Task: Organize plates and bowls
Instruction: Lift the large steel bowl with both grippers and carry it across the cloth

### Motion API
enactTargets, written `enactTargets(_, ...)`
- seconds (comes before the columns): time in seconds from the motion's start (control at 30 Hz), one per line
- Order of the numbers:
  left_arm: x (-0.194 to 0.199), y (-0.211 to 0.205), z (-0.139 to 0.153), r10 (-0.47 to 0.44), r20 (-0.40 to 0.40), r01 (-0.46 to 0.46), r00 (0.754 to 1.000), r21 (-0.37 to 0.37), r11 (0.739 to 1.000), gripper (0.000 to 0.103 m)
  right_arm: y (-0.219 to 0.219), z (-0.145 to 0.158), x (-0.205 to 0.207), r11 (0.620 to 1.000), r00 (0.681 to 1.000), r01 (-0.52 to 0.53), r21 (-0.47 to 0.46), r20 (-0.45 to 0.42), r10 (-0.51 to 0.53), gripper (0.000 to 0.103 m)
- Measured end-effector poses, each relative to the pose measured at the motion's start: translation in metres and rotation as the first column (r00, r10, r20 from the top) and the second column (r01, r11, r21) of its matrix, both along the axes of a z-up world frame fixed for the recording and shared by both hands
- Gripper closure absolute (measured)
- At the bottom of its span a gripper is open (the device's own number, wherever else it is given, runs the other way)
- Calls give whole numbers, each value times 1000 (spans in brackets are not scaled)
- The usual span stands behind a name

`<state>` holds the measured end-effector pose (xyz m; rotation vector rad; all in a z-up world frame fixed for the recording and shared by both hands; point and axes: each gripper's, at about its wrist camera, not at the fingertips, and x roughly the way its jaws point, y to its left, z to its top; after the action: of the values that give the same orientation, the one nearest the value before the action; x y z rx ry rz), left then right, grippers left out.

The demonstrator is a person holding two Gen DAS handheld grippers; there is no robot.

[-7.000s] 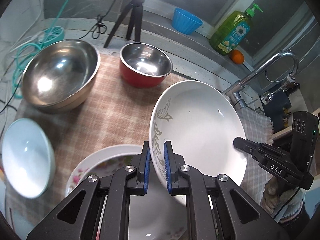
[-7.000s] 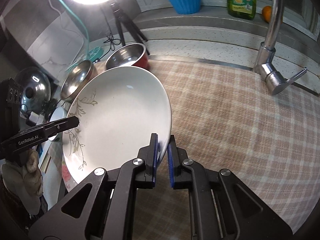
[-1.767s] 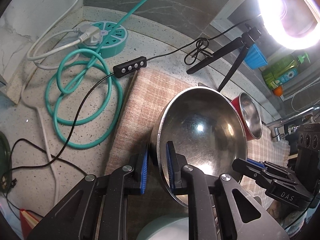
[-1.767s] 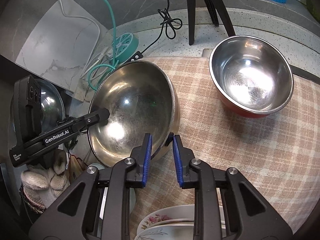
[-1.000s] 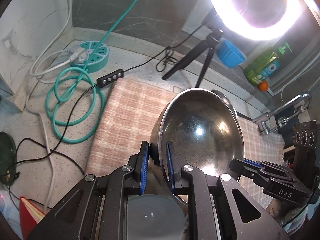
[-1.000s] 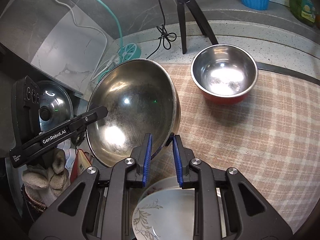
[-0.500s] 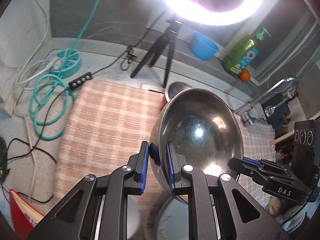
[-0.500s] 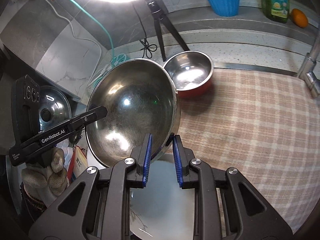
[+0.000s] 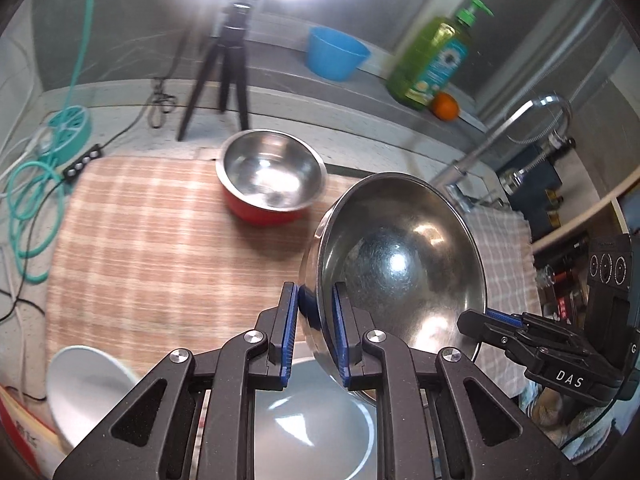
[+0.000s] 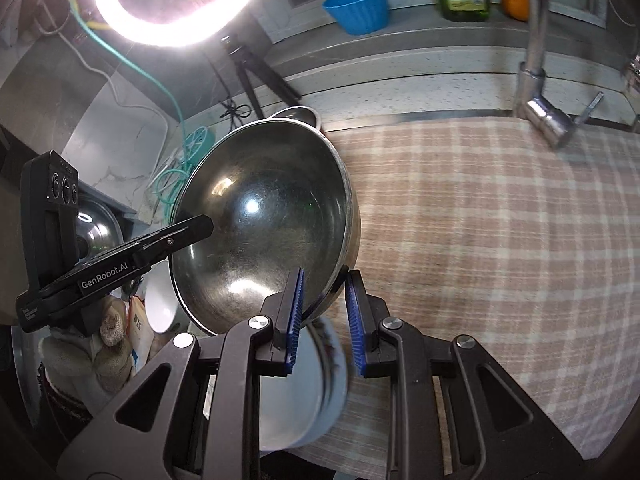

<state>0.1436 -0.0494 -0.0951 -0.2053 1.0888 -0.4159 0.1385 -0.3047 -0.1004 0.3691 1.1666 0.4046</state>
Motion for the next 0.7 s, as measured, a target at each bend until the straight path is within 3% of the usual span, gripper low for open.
enactTargets(0.7,-12,-85,-33,-124,-91,127,988,35,991,86,-75,-37,-15,995,994,78,-55,-71,-82,81)
